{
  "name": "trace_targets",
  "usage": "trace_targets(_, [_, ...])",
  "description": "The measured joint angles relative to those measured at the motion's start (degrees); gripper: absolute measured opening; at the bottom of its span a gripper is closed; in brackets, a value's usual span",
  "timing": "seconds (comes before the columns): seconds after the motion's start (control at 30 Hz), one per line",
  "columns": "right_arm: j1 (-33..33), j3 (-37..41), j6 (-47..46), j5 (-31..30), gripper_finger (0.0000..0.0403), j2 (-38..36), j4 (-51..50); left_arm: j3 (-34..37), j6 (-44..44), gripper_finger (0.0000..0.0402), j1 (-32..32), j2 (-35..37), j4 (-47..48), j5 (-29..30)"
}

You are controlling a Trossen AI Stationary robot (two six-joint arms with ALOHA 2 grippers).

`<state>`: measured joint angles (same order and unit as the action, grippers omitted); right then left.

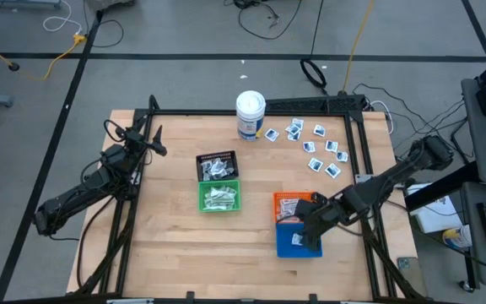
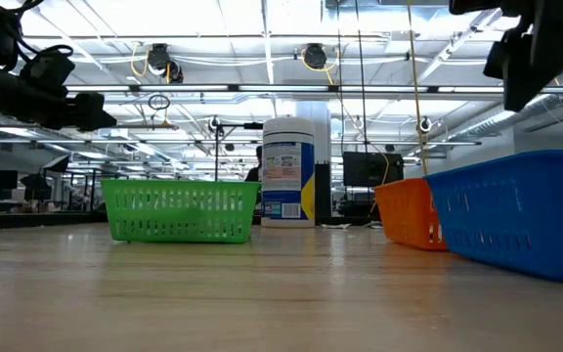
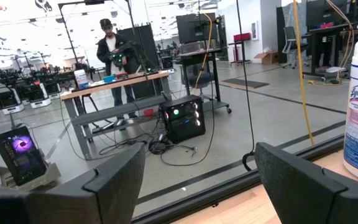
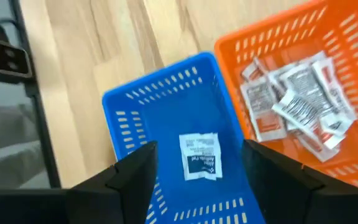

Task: Pick & Place First Aid Supplies
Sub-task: Put the blue pad into the blue bin

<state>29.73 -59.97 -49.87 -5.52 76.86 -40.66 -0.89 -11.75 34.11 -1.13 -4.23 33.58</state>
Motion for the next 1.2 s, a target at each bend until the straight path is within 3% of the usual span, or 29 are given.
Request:
trace_targets(0.17, [-2.0,0.0,1.8,3.9,0.0232,-1.6,-0.2,0.0,0.0,0.0306,0.0,0.0,0.0,0.0])
trace_targets(0.33, [-6.2,0.0,2.9,2.4,0.0227,-2.5,0.1,0.0,0.0,0.0306,0.0,0.0,0.0,0.0])
trace_targets(0.73, [-27.9,-0.1,6.5,-2.3,0.0223,-2.5,1.0,0.0,0.0,0.0306,0.0,0.0,0.0,0.0])
trace_targets(1.2, [-52.7,-0.1,8.6,-2.0,0.0216,0.0,16.1,0.0,0.0,0.0306,0.0,0.0,0.0,0.0])
